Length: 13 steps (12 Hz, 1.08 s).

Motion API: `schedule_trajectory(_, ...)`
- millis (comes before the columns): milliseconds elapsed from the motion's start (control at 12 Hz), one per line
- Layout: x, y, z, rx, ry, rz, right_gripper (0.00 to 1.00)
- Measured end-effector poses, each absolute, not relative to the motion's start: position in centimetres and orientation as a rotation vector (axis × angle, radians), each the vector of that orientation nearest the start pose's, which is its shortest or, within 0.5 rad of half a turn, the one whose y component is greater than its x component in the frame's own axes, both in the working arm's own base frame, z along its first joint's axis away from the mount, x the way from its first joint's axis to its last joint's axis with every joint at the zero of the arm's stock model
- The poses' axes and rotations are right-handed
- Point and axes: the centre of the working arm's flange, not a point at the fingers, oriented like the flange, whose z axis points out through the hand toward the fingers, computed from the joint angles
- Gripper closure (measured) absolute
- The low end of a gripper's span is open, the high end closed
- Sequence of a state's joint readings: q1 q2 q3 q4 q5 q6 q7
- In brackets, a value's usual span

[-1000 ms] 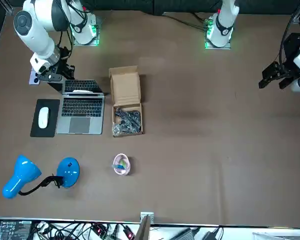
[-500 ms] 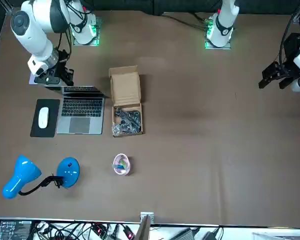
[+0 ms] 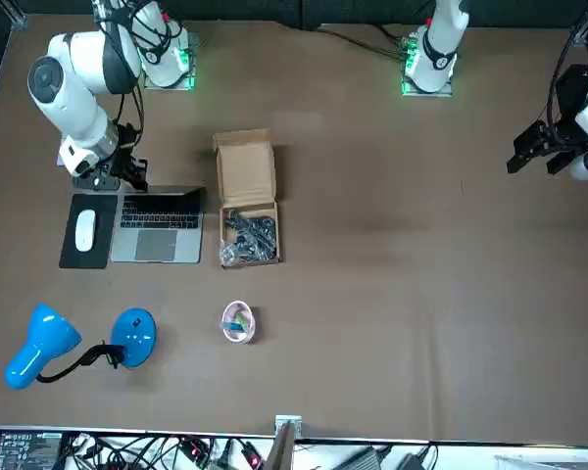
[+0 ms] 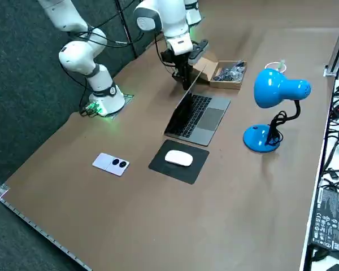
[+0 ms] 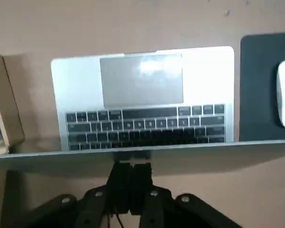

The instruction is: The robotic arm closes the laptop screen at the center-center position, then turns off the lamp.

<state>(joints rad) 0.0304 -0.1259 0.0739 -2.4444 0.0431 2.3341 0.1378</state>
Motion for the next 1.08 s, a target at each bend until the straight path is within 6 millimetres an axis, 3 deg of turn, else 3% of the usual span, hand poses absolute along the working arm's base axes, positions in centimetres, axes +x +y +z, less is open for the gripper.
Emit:
schedule_trajectory(417,50.1,5.0,33.7,-3.106,0.11,-0.043,0.98)
schedule_trajectory(667,52.6,4.8,31.8,-3.099,0.124,-0.06,0.98)
schedule_trajectory(1083,54.5,4.7,28.1,-3.09,0.136,-0.101,0.98)
